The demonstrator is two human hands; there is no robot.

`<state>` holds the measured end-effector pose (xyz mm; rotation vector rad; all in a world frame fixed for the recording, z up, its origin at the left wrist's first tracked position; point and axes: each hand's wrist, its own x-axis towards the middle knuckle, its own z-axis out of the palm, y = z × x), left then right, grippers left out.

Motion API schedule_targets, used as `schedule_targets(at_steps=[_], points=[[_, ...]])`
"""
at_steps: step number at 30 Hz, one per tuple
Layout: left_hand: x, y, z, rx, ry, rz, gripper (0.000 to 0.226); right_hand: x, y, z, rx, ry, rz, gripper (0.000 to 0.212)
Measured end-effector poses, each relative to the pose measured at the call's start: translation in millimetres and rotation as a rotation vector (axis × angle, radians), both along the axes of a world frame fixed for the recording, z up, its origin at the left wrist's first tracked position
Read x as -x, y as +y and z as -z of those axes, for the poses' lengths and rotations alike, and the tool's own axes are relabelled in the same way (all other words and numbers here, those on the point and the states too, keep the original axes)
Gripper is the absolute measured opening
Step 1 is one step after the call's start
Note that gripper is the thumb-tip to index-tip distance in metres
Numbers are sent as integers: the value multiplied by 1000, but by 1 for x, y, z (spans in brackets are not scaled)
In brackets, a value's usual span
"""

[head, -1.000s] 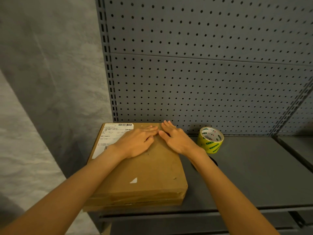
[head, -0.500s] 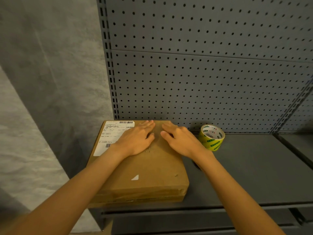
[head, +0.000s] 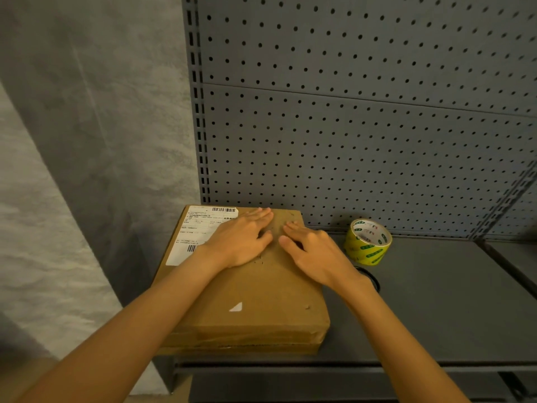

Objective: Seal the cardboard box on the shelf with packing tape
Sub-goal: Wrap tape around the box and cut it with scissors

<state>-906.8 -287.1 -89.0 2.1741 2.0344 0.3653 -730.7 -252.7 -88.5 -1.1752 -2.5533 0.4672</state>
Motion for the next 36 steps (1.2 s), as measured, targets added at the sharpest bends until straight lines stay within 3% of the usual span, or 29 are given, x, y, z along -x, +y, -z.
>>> schedule_targets(at_steps=[5, 10, 12, 22, 26, 31, 36], points=[[4, 11, 1, 4, -4, 8, 55, 13, 29, 1, 122, 127, 62, 62], [2, 14, 2, 1, -11, 0, 54, 20, 44, 15, 496, 593, 249, 51], [2, 14, 2, -4, -15, -10, 54, 19, 45, 20, 578, 672, 269, 51], [0, 15, 2, 7, -11, -23, 53, 12, 36, 30, 807, 762, 336, 59], [0, 15, 1, 0, 9, -12, 53, 4, 25, 36, 917, 754, 351, 46], [-2, 20, 0, -44, 19, -47, 46, -4, 20, 19, 851, 611, 312, 36], [-32, 44, -21, -194, 217, -233, 25, -28, 34, -6, 330, 375, 364, 38]])
